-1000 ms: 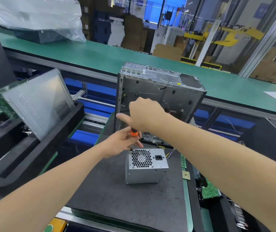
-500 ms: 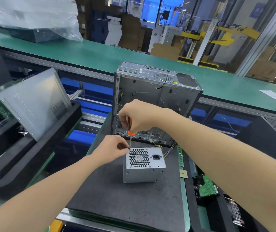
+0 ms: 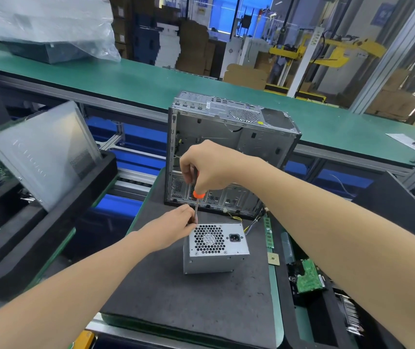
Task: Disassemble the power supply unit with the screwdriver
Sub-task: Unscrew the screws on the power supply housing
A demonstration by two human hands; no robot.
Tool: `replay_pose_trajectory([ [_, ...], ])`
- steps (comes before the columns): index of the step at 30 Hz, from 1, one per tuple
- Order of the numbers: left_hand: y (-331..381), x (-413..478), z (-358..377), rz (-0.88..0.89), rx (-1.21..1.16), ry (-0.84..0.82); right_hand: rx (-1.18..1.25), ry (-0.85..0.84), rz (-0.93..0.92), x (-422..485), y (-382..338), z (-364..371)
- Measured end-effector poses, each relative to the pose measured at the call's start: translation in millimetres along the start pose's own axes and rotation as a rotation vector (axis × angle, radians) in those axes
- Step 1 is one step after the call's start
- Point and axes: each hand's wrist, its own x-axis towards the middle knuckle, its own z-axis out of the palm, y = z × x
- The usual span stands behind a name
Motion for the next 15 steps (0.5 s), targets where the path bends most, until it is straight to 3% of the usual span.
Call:
replay_pose_trajectory([
  [5,0.3,1.3,-3.0,0.020,0.029,-0.029,-0.015,-0.023,0.034,0.0,0.9,-0.1],
  [15,-9.4,-4.2,-6.1,-0.072,-0.259,0.063,-0.022,-0.025,0.069,-3.4,4.6,8.4],
])
